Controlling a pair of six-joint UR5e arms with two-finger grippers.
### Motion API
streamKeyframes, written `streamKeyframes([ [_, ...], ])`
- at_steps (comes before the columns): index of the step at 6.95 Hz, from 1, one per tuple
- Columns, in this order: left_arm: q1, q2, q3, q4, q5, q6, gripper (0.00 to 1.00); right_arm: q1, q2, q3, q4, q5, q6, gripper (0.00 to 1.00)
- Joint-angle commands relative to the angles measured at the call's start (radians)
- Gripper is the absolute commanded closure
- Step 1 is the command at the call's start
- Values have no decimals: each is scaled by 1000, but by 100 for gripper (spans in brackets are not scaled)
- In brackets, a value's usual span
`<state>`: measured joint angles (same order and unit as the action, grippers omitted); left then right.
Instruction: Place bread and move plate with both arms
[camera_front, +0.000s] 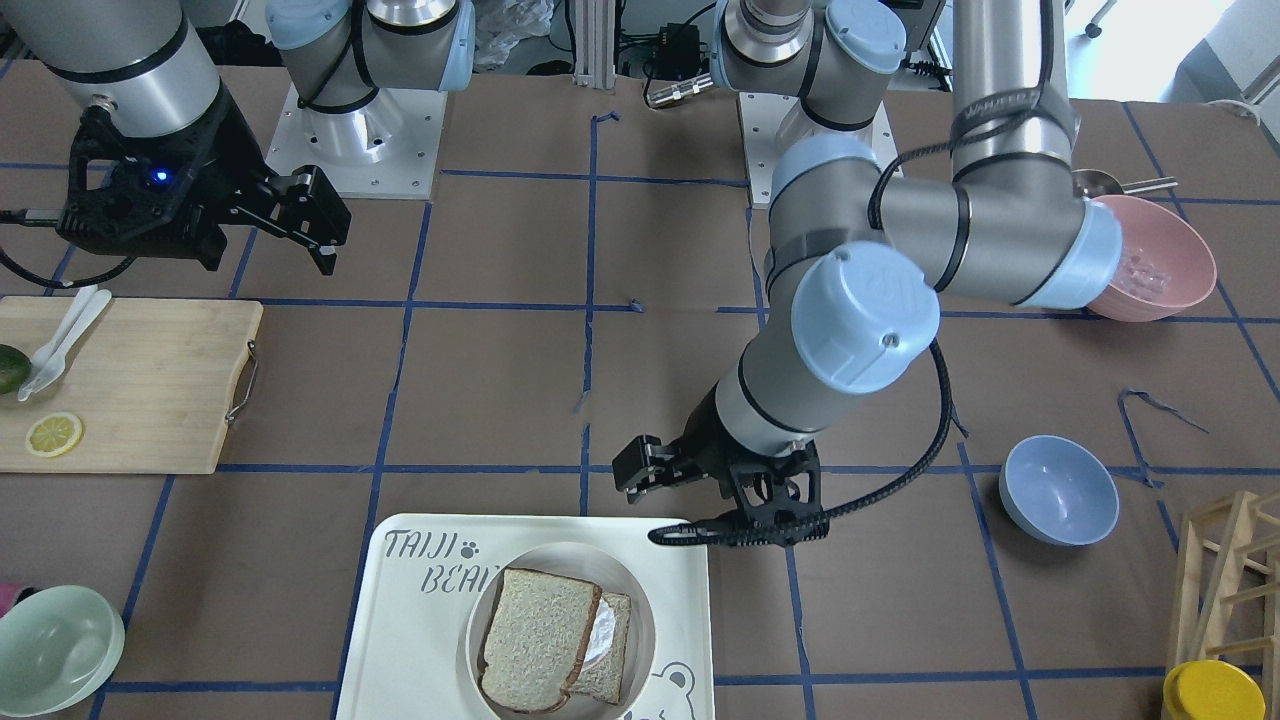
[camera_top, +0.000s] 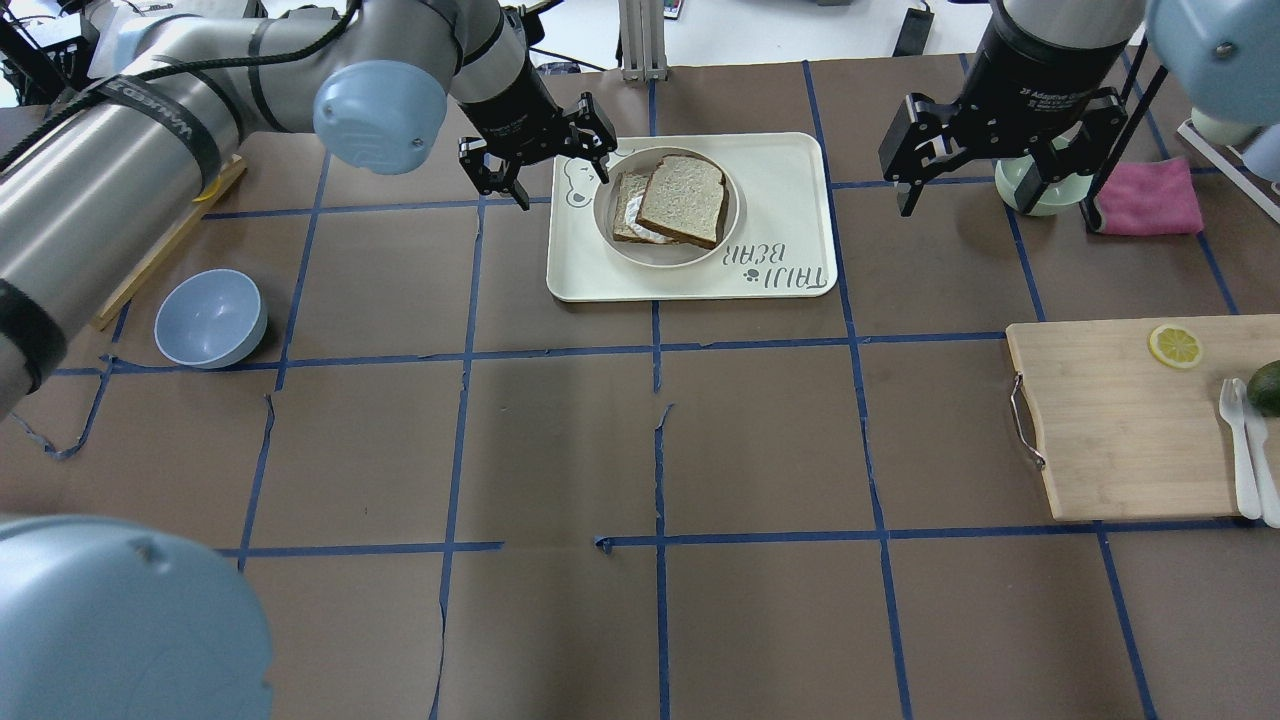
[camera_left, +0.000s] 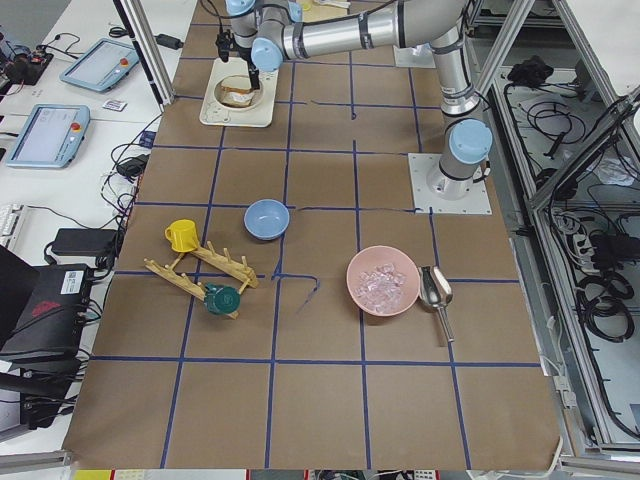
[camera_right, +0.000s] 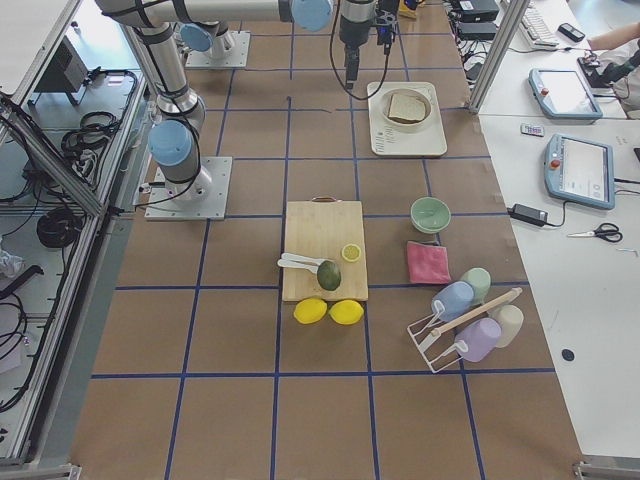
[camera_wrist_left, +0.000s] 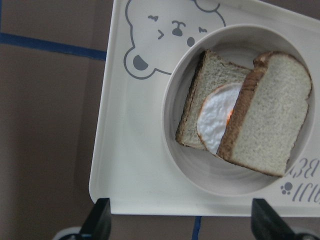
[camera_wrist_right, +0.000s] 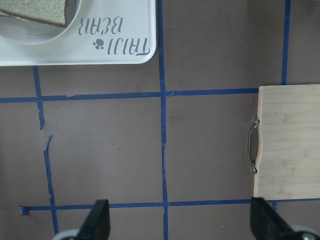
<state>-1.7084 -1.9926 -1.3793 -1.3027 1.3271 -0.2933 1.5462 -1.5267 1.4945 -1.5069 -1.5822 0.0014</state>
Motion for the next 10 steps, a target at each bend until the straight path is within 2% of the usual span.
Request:
streamKeyframes([
  [1, -4, 200, -144, -87, 13, 25, 0, 3, -1, 1, 1, -22, 8, 0],
  [2, -4, 294, -224, -87, 74, 29, 0, 3, -4, 7, -1, -18, 8, 0],
  [3, -4, 364, -269, -93, 83, 29, 0, 3, -4, 7, -4, -21, 8, 0],
  [4, 6, 367, -273, -96, 86, 31, 0, 3, -7, 7, -1, -24, 8, 0],
  [5, 7, 357, -252, -142, 110, 33, 0, 3, -7, 7, -1, -27, -1, 0],
  [7, 33, 350, -161, -205, 155, 216, 0, 3, -7, 10, -1, -21, 6, 0],
  [8, 71, 350, -137, -213, 220, 262, 0, 3, -7, 13, -1, -24, 6, 0],
  [10, 73, 376, -148, -211, 227, 260, 0, 2, -7, 13, -3, -22, 8, 0],
])
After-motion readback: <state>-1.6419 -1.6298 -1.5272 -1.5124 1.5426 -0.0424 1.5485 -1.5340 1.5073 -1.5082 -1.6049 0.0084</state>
